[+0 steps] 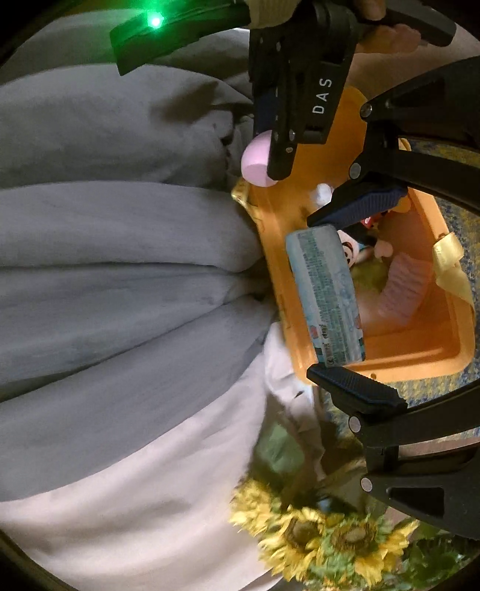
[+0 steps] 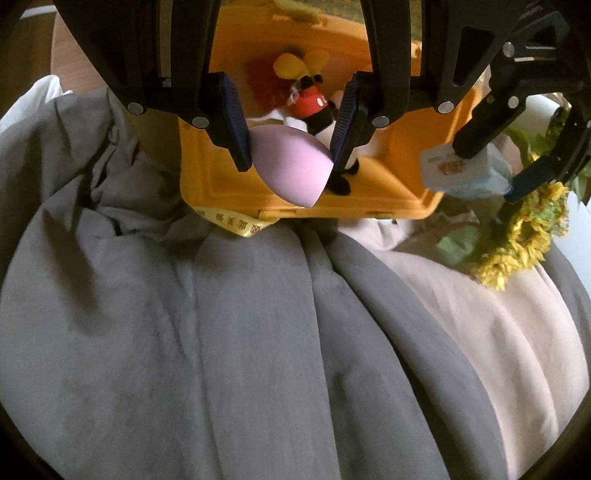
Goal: Organize soft objects
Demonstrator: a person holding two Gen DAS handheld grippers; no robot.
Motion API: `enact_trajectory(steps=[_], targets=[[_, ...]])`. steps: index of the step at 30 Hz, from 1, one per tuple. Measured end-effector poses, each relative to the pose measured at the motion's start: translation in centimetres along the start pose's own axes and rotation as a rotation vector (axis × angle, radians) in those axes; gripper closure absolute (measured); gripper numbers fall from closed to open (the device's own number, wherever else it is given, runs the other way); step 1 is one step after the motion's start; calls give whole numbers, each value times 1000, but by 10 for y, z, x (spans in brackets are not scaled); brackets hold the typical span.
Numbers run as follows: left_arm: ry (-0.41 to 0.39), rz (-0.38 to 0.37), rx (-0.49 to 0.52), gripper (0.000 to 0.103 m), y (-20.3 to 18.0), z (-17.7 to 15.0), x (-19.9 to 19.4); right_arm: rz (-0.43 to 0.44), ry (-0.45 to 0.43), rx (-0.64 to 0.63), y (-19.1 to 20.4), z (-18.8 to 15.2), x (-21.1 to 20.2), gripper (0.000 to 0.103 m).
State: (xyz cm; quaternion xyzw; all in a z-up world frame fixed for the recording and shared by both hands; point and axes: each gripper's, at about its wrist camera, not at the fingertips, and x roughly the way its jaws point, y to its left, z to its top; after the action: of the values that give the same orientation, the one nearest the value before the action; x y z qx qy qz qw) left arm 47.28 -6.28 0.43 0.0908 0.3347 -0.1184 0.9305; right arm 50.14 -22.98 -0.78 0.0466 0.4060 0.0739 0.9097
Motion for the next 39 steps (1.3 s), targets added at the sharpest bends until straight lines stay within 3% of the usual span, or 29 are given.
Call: enact_trajectory(steps=[8, 10, 12, 17, 21, 26, 32, 39], targets=[[108, -40, -32, 29, 4, -3, 36, -10, 101, 17, -8, 5, 36, 57], [119, -39, -43, 26, 5, -6, 39, -3, 122, 22, -9, 6, 42, 54], [117, -27, -43, 20, 6, -7, 40, -10, 134, 25, -10, 5, 46, 39], [124, 15, -49, 15, 11, -8, 37, -44, 142, 24, -9, 4, 47, 36], [89, 102, -39, 8, 15, -12, 21, -111, 110, 10, -6, -2, 36, 27], [-8, 169, -32, 3, 20, -22, -14, -176, 35, 5, 1, -14, 8, 24], [-127, 199, -34, 1, 23, -39, -66, -181, -62, 51, 13, -40, -40, 18], [-187, 168, -57, 0, 23, -67, -122, -205, -181, 72, 35, -80, -102, 13]])
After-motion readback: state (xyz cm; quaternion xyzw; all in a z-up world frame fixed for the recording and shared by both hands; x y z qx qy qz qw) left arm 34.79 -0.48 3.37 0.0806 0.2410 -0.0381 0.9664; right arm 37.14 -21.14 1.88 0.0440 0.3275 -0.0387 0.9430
